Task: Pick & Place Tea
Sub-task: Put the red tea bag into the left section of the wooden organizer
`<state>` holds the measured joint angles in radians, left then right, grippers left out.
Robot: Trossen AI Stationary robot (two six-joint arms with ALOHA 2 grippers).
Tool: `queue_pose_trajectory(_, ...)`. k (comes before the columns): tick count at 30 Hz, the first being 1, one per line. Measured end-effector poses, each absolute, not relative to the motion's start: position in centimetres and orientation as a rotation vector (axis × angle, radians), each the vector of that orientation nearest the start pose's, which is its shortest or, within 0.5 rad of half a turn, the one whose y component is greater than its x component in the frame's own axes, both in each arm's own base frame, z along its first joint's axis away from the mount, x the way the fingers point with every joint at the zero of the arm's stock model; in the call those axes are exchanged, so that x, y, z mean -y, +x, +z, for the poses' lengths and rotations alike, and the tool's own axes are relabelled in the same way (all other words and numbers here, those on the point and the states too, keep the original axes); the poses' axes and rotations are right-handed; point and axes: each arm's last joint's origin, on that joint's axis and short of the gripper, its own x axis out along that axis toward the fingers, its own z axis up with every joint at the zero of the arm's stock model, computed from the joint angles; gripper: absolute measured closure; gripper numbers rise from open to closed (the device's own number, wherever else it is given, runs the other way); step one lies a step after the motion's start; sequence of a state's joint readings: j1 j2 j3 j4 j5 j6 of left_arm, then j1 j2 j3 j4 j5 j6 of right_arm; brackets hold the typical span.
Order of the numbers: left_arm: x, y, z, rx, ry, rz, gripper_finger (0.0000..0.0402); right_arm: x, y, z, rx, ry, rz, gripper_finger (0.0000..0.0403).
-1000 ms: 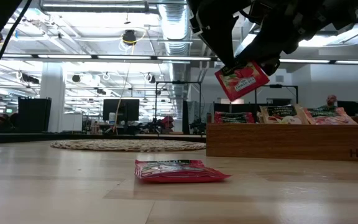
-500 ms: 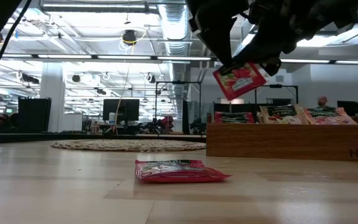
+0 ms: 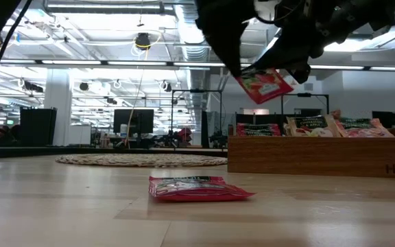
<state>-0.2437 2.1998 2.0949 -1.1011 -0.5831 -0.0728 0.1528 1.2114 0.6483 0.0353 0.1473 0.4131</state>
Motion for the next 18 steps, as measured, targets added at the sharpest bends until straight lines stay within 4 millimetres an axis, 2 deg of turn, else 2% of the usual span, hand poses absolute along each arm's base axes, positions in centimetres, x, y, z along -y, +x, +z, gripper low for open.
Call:
queue_pose_trajectory(4,9.6,43.6,26.7,-1.187,0.459,0.336,0.0284,-3.8,24.6,22.2,-0.501,0.328,-0.146,0.0403)
queue_pose_trajectory(7,9.3,42.1,27.6,-1.238,0.405,0.394,0.0269,-4.4,24.4,22.1,-0.481,0.313,-0.192,0.0403)
queue_pose_trajectory(13,8.7,39.7,30.2,-1.236,0.229,0.543,0.0264,-6.2,23.5,21.2,-0.393,0.341,-0.305,0.0403)
queue_pose_trajectory(18,9.1,38.9,31.7,-1.172,0.166,0.554,0.0264,-7.3,22.7,20.4,-0.265,0.35,-0.337,0.0403)
